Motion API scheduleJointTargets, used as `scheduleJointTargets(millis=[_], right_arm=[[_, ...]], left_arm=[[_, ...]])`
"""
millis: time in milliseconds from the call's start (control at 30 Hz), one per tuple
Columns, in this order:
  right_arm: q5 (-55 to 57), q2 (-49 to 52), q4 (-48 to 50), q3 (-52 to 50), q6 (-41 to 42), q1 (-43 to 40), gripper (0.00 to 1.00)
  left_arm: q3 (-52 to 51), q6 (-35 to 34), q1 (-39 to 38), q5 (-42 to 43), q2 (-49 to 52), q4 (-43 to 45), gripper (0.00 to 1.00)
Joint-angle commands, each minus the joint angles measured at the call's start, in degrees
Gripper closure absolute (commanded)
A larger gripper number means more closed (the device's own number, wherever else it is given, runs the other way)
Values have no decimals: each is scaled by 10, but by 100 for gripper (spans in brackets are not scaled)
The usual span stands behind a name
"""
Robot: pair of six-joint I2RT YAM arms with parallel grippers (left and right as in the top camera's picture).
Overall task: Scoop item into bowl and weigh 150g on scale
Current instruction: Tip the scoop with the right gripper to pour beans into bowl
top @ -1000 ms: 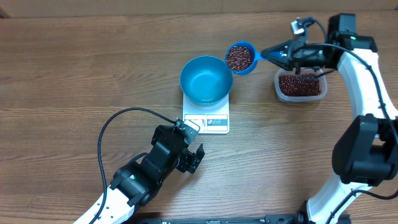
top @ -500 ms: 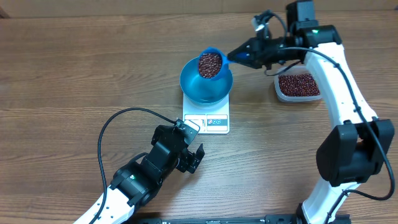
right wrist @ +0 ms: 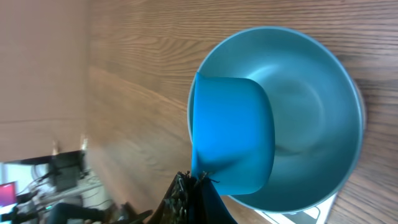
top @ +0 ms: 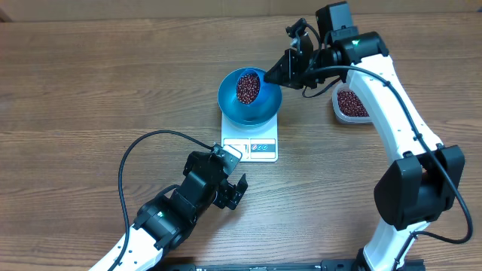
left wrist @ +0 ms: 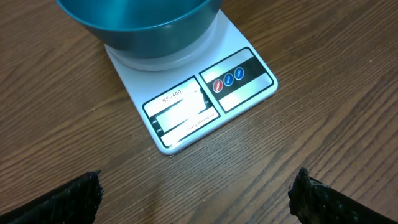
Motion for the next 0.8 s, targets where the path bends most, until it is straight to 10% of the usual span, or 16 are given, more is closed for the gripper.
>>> scheduleJointTargets(millis=[0, 767], right_arm=[[59, -41, 4, 23, 6, 21, 96], [247, -50, -8, 23, 6, 81, 96]], left_arm=[[-1, -6, -4, -6, 2, 0, 0], [-1, -6, -4, -6, 2, 0, 0]])
